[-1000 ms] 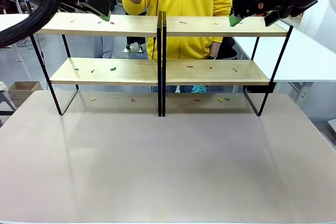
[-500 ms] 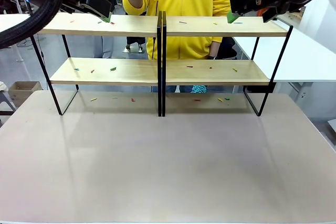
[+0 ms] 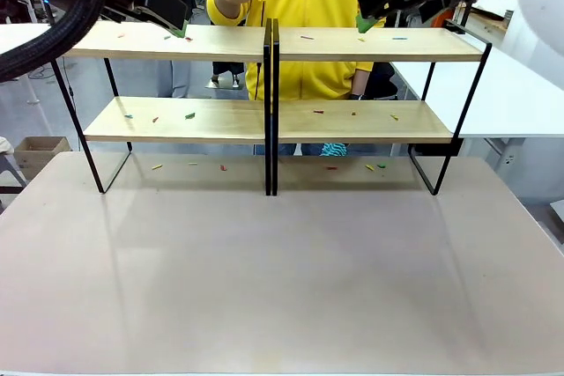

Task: Clean the shelves.
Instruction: Pick up the Duster when the human hands it over.

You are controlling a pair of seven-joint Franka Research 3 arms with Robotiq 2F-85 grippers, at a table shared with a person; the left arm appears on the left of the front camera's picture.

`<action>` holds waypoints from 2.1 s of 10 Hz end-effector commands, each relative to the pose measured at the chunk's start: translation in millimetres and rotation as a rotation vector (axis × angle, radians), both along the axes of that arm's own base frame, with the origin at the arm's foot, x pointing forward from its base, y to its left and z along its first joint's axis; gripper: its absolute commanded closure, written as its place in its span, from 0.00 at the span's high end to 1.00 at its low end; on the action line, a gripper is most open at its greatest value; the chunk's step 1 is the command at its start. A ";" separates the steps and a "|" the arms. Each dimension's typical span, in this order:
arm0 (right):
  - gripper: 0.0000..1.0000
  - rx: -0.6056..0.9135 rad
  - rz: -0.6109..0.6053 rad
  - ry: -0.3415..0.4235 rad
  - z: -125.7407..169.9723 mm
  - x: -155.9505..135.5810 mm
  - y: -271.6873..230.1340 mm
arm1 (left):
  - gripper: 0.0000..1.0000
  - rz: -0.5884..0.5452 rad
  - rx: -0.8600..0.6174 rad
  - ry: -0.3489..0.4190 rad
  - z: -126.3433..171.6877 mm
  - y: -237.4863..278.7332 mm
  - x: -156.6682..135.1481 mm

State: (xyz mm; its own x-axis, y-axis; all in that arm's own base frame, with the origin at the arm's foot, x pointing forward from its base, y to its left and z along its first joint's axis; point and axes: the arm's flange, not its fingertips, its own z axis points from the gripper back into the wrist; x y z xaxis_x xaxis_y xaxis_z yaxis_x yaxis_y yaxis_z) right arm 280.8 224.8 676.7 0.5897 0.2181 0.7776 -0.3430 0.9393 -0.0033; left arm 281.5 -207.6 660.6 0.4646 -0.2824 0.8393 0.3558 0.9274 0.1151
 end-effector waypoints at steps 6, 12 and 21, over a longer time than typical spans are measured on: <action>1.00 0.020 -0.040 -0.003 -2.8 6.3 1.4 | 1.00 0.001 -0.001 -0.006 0.9 0.3 -0.1; 1.00 0.020 -0.040 -0.003 -2.8 6.3 1.4 | 1.00 0.001 -0.001 -0.006 0.9 0.3 -0.1; 1.00 0.020 -0.040 -0.003 -2.8 6.3 1.4 | 1.00 -0.611 -0.625 0.440 63.6 129.4 60.1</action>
